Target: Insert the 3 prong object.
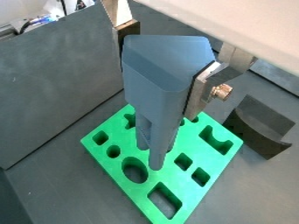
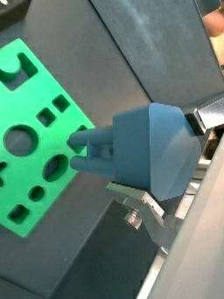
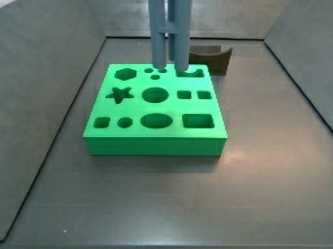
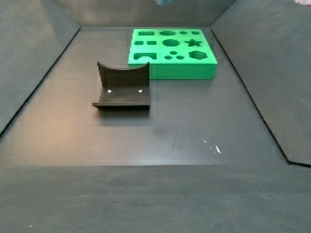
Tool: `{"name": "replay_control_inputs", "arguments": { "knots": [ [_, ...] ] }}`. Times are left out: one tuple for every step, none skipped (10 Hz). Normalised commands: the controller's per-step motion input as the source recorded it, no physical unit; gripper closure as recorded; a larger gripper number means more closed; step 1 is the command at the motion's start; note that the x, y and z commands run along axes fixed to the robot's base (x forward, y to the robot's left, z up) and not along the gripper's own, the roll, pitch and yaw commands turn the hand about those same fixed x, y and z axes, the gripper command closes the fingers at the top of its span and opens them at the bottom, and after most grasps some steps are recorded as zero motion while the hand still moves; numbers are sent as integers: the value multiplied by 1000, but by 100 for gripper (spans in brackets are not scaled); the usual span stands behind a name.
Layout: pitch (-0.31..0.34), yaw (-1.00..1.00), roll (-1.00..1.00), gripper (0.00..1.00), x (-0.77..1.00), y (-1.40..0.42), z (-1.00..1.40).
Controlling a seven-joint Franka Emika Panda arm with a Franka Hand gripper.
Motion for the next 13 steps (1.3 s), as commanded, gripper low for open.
{"name": "replay_control_inputs", "arguments": {
  "knots": [
    [0,-66,177,100,-183,871,-689],
    [0,0,149,100,-237,969,-649],
    [-3,0,69,100,-243,1000,-577],
    [-50,-163,26,100,-186,869,-443],
    [-57,-806,0,100,-34,269,-237],
    [-74,-874,0,100,-14,186,-140],
    [-79,-857,0,100,0,191,-49],
    [-100,-794,0,100,0,229,0],
    [-123,-649,-77,100,0,306,94],
    [-131,-594,-116,100,0,320,109],
    [-94,-569,-20,100,0,411,51],
    [-41,-534,0,100,-43,471,0],
    [0,-591,0,100,-37,431,-20]
  ]
}}
